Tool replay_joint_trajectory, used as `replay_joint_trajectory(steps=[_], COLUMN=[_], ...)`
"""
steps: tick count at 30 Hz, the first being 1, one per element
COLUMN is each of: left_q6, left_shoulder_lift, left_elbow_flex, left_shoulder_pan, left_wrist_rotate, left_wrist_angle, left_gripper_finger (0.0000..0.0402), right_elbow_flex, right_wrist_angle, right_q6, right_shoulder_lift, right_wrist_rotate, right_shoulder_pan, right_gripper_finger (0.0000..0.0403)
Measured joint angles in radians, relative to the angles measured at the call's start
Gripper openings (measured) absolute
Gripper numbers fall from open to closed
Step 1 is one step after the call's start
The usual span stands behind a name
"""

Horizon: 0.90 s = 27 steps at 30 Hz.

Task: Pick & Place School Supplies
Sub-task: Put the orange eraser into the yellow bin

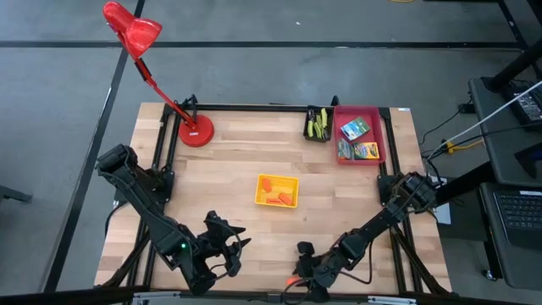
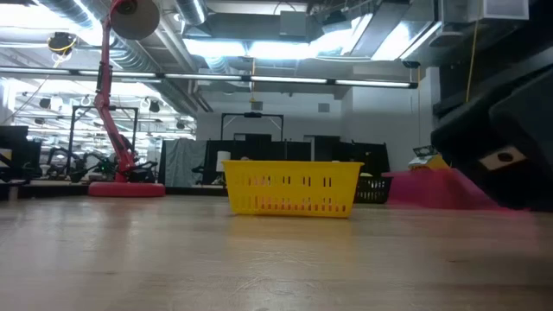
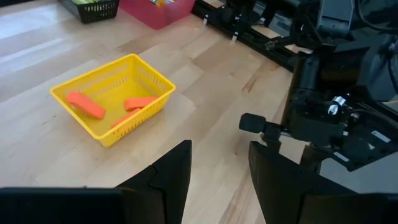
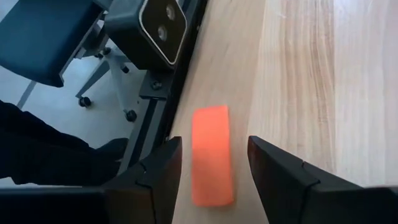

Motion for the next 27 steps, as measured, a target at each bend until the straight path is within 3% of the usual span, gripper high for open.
replay_joint_trajectory(steps=[20, 27], left_q6=[-0.007, -0.010], left_shoulder_lift=[0.000, 0.000], left_elbow_flex=[0.000, 0.000], left_shoulder_pan=[-0.004, -0.004], left_wrist_rotate=[0.000, 0.000], left_wrist_angle=[0.009, 0.017], left_gripper_finger=[0.0157, 0.0157], right_elbow_flex=[0.003, 0.003], right_wrist_angle=[0.033, 0.021], right_q6=[0.057, 0.078], right_shoulder_lift=[0.041, 0.043], right_wrist_rotate=[0.033, 0.058], right_shoulder_pan=[0.024, 0.024], right_gripper_finger=[0.0184, 0.0151])
